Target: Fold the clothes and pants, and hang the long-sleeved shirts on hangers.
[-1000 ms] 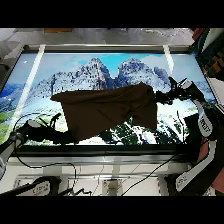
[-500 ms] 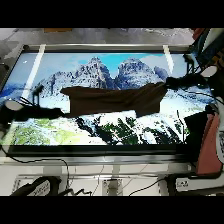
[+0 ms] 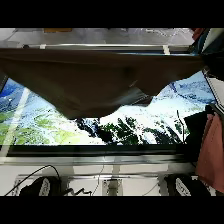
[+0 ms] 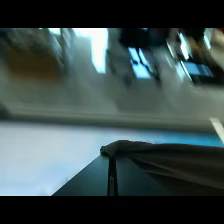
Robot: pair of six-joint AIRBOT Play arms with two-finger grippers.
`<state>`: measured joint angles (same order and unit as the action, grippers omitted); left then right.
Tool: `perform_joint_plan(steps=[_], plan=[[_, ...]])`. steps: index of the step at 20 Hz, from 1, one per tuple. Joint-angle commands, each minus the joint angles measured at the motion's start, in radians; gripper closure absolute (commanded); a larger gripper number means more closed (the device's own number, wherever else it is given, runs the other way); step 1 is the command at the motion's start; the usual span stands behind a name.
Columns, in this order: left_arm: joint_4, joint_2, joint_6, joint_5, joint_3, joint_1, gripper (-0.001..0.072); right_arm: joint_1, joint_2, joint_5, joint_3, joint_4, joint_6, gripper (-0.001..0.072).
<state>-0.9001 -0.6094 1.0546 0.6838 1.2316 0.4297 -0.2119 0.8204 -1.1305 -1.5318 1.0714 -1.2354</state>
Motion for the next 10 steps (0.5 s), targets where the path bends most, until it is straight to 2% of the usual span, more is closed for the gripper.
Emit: perform_joint_plan(steps=[1, 4, 6, 10], plan=[[-0.016, 0.146, 0.000, -0.269, 0.013, 0.048, 0.0693, 0.000, -0.214, 0.055, -0.001, 0.010, 0.000, 0.0695], [-0.016, 0.201, -0.001, -0.352, 0.013, 0.048, 0.0693, 0.000, -0.339, 0.153, -0.001, 0.007, -0.002, 0.0696], [-0.016, 0.203, -0.001, -0.355, 0.012, 0.048, 0.0693, 0.000, -0.376, 0.206, -0.001, 0.006, -0.004, 0.0696], [-0.014, 0.117, 0.000, -0.325, 0.010, 0.045, 0.0693, 0.000, -0.298, 0.267, 0.000, 0.007, -0.010, 0.0697]])
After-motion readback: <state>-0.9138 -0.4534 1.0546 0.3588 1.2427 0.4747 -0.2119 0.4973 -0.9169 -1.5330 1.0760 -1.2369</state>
